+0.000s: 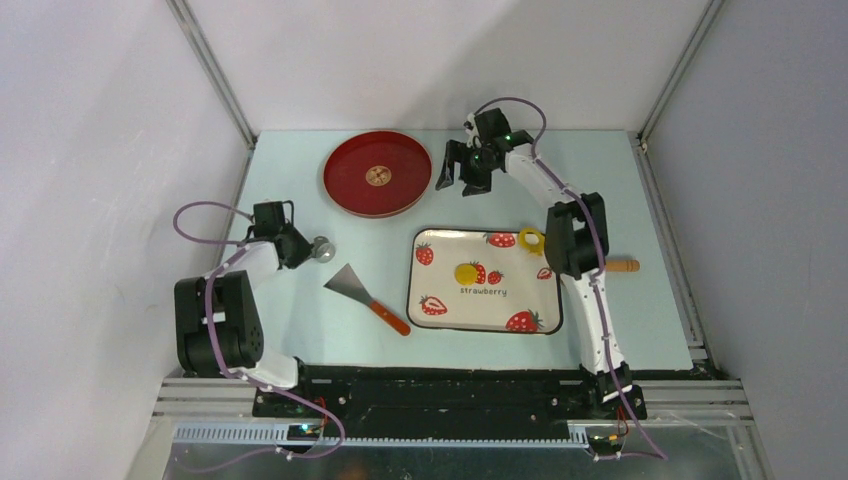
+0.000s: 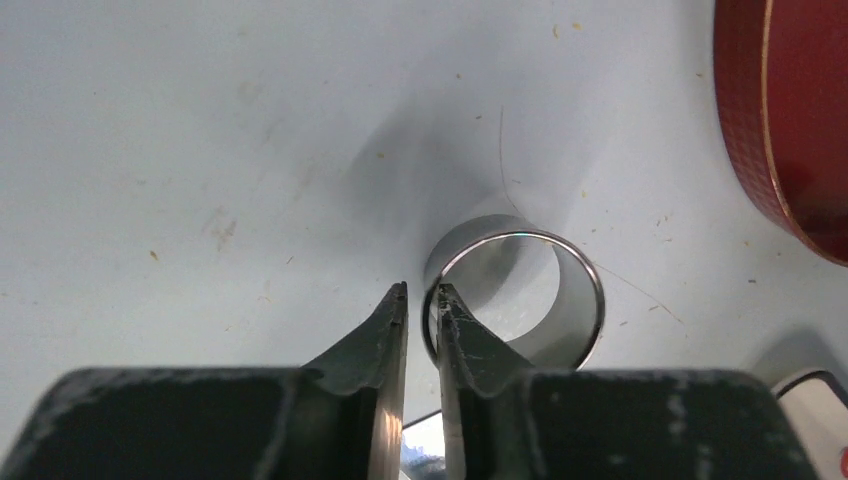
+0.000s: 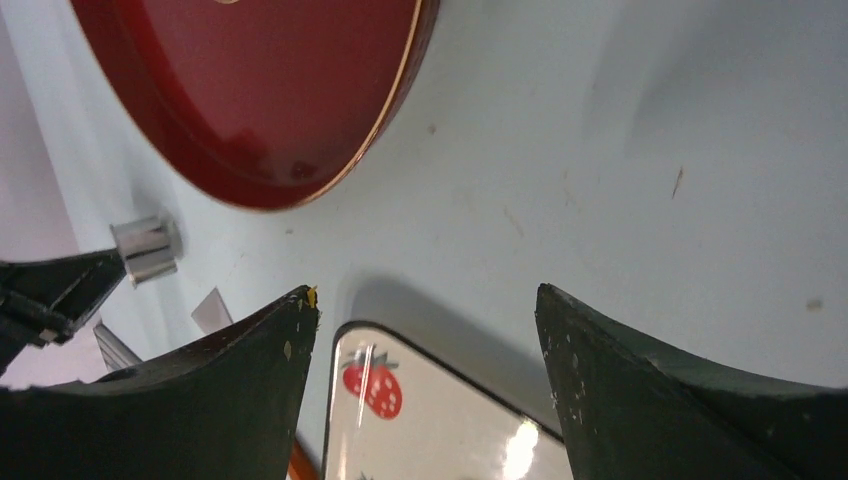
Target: Roll out the dumpling wrappers from the dough
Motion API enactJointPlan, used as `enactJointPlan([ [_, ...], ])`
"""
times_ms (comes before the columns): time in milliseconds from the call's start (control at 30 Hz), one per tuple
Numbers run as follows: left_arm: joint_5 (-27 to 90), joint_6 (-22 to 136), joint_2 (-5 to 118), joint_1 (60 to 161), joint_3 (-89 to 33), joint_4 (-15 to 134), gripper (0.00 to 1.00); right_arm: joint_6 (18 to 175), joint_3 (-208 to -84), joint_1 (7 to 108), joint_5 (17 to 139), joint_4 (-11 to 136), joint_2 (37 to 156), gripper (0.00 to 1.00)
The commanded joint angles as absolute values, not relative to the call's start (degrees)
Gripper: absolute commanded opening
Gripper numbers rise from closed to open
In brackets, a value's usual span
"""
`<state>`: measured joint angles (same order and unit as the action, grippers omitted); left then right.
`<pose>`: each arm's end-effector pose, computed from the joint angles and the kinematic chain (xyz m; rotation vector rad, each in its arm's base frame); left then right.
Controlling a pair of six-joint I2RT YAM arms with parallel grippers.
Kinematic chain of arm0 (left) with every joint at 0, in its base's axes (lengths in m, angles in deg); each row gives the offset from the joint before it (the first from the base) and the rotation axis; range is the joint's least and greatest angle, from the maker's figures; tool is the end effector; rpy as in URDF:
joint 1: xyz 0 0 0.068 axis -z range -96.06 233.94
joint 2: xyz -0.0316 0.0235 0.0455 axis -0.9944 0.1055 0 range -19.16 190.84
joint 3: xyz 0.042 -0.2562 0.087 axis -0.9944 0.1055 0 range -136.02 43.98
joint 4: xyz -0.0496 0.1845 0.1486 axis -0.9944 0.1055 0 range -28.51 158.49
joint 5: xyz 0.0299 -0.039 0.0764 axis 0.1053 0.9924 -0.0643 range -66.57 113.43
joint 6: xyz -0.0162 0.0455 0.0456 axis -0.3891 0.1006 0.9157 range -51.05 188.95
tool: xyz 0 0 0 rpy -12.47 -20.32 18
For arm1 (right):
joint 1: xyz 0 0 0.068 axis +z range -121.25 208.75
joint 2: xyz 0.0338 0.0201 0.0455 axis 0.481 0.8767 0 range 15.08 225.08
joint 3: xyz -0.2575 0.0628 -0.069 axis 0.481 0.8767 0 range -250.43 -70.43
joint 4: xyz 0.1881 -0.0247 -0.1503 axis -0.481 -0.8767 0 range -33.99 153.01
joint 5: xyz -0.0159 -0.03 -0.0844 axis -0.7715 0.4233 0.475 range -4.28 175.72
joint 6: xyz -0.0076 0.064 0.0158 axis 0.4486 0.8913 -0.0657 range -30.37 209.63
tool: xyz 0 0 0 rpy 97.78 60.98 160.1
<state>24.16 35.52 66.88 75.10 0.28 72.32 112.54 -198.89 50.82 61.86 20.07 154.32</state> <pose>0.2805 0.0430 0.1700 -0.8999 2.3422 -0.1936 0.4781 0.2168 0.2052 -0.1603 2.5915 0.8304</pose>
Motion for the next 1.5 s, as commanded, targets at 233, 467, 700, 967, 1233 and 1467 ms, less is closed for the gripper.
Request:
enactJointPlan([
  [233,23.0,38.0,58.0,75.1,1.1,71.6,0.63,119.6,-208.4,52.2,59.9,22.6,162.1,0.81],
  [467,21.3,42.0,50.6,82.4,-3.1,71.7,0.65,123.1,-208.6,52.2,57.6,27.0,163.9,0.81],
  [700,22.1,45.4,60.7,96.0,-13.4,71.5,0.64,126.8,-207.4,52.0,53.9,31.1,165.2,0.80],
  [967,26.2,44.9,81.8,100.9,-31.7,71.1,0.62,126.6,-191.7,50.3,51.6,38.0,154.9,0.80],
  [1233,30.0,42.0,97.8,101.0,-45.1,71.1,0.63,124.7,-181.1,47.6,49.4,39.9,146.9,0.80],
  [1467,38.8,38.6,107.9,101.2,-52.4,71.0,0.62,123.8,-176.8,45.6,48.5,40.7,144.2,0.81],
])
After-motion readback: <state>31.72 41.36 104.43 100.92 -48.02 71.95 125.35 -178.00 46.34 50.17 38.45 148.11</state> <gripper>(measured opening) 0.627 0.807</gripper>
